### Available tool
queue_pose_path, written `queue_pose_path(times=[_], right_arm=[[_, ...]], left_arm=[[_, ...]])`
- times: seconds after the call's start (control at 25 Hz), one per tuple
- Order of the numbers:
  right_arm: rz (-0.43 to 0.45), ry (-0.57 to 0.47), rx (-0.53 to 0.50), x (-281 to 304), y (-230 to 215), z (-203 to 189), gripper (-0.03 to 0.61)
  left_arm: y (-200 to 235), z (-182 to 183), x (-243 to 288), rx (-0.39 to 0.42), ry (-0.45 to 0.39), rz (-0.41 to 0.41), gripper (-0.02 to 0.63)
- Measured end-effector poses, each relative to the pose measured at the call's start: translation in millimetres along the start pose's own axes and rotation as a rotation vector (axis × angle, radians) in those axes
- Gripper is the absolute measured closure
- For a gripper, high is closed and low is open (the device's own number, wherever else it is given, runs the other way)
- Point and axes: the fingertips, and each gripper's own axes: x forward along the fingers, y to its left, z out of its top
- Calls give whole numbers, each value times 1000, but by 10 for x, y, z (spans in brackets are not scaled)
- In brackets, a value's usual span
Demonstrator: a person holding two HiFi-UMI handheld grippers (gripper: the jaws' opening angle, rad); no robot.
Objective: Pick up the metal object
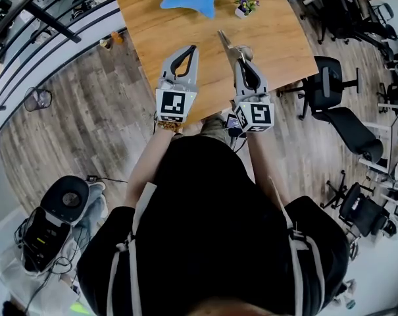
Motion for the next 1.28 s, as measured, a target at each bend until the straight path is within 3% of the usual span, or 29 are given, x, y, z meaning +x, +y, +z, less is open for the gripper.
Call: queue_pose_path(times=[0.6,1.28], right_arm=[[9,15,12,99,51,-87,546],[42,20,14,21,116,-63,550]], left_arm=[[164,-140,-17,-31,12,22,611],[37,-139,-61,-22,29,4,611]])
